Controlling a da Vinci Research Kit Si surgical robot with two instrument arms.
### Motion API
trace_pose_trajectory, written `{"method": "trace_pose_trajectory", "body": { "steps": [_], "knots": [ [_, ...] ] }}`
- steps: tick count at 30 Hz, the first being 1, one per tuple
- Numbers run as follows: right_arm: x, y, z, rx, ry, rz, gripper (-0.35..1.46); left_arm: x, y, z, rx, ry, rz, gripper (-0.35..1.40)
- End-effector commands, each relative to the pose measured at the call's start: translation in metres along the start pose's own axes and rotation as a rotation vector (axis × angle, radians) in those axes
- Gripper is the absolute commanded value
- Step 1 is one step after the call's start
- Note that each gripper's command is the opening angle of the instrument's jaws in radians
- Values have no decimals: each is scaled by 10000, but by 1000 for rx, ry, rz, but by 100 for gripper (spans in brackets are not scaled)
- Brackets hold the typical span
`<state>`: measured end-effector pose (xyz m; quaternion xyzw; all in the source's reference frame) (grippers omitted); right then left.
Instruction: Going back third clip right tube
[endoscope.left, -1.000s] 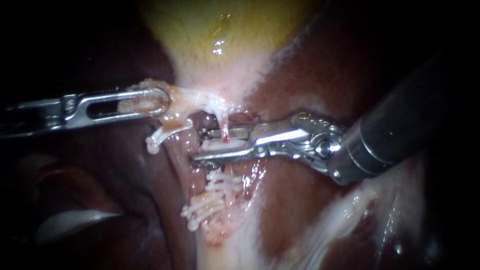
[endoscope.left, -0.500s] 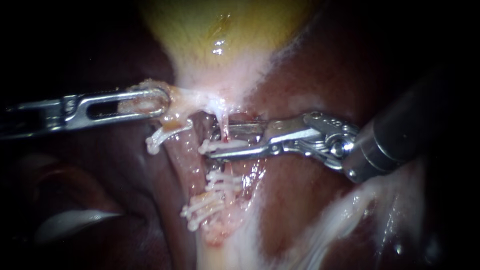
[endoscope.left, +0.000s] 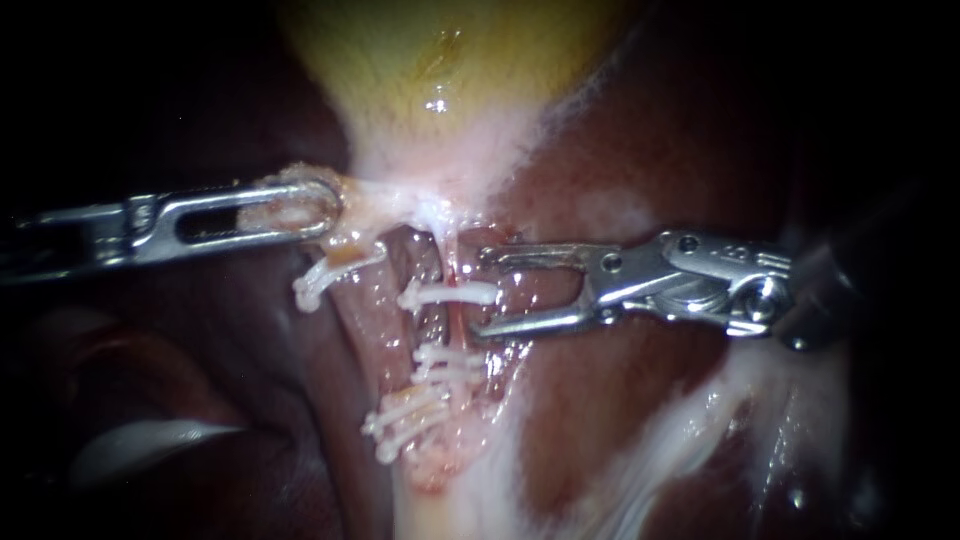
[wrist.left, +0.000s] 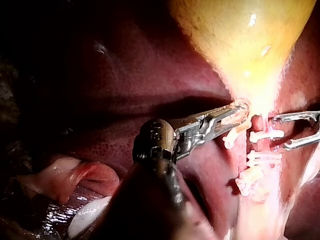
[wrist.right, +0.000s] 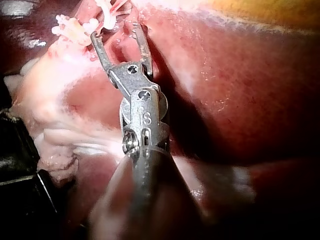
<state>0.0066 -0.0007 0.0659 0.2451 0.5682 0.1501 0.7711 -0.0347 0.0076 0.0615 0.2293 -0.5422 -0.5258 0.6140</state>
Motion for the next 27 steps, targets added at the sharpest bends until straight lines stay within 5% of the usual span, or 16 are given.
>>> {"method": "trace_pose_trajectory", "body": {
  "steps": [1, 10, 21, 27],
  "knots": [
    [3, -3, -5, 2, 0, -13, 50, 0, 0, 0, 0, 0, 0, -35],
    [26, -23, -41, 23, 0, -78, 50, 1, 2, 0, 1, 0, 1, -35],
    [22, -25, -62, 25, -6, -105, 50, 1, 4, 3, 1, 0, 1, -35],
    [21, -27, -65, 28, -6, -106, 50, 14, 15, 26, -6, -2, 9, -35]
  ]
}}
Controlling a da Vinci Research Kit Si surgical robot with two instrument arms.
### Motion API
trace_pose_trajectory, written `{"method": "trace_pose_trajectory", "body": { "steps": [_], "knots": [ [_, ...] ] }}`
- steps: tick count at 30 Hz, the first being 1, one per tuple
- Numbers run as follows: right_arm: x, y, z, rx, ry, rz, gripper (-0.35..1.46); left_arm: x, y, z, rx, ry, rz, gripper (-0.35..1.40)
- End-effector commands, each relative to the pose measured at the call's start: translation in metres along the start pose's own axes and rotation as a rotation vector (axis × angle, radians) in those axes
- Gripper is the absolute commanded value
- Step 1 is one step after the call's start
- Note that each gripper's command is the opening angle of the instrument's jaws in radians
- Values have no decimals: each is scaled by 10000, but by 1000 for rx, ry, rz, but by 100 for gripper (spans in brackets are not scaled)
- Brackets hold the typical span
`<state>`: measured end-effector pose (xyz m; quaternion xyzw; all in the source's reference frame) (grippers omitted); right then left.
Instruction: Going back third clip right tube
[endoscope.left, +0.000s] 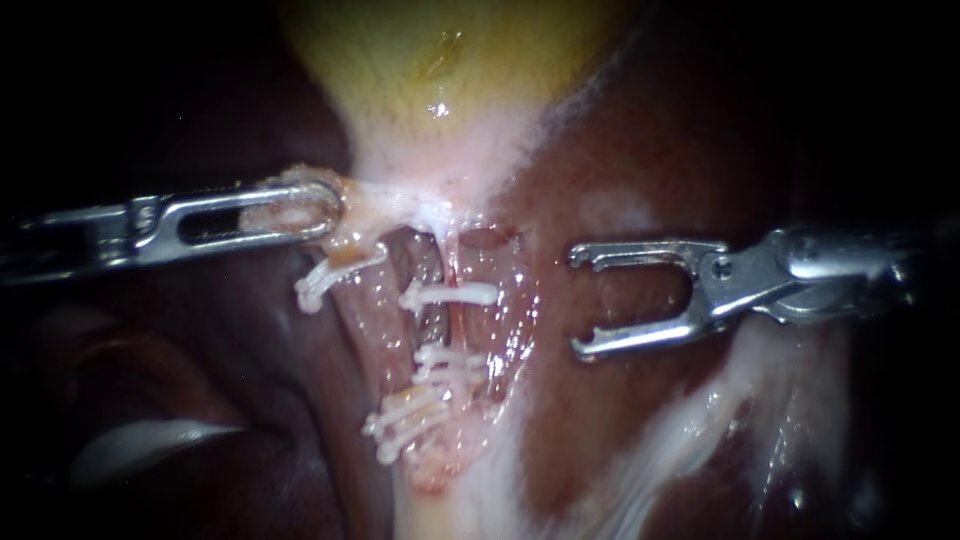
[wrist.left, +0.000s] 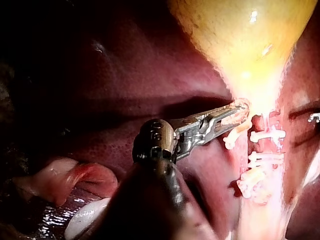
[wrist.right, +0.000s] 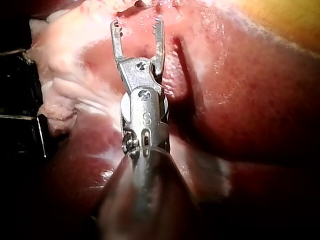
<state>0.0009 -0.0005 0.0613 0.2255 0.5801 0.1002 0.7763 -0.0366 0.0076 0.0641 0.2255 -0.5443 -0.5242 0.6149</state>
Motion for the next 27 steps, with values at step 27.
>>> {"method": "trace_pose_trajectory", "body": {
  "steps": [27],
  "knots": [
    [1, -4, -1, 1, 0, 0, 50, 36, 41, 68, -1, 56, 14, -35]
  ]
}}
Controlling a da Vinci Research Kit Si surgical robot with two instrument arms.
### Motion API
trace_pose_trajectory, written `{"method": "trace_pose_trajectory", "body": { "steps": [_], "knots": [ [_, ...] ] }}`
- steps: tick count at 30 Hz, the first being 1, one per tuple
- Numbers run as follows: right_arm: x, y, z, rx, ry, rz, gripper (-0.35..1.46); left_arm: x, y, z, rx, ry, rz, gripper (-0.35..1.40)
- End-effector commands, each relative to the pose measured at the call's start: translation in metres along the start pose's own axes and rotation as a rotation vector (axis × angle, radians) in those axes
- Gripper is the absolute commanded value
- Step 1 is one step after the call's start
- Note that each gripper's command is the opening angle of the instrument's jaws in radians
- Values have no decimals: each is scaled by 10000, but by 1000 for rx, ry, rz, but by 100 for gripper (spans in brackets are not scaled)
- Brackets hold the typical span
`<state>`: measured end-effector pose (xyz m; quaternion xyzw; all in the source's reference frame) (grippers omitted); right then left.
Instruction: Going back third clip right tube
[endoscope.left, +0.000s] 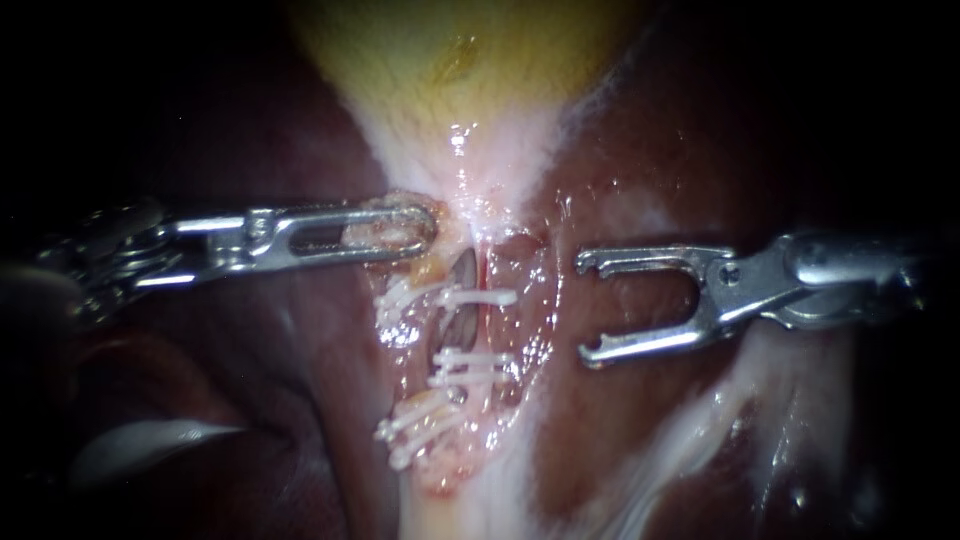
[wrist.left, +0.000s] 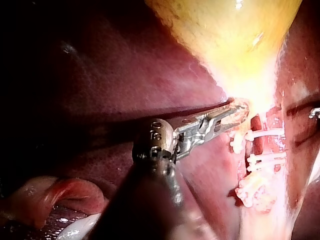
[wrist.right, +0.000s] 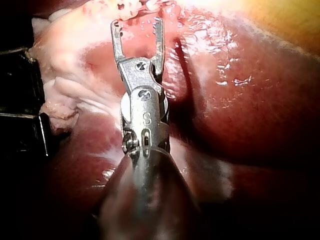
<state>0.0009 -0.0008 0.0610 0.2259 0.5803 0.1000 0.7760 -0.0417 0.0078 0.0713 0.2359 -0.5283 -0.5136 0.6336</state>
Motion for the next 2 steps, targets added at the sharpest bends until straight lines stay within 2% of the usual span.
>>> {"method": "trace_pose_trajectory", "body": {
  "steps": [1, 2],
  "knots": [
    [0, 0, 0, 0, 0, 0, 50, 0, 0, -1, 0, 0, 0, -35],
    [0, 0, 0, 0, 0, 0, 50, 0, 0, -1, 0, 0, 0, -35]
  ]
}}
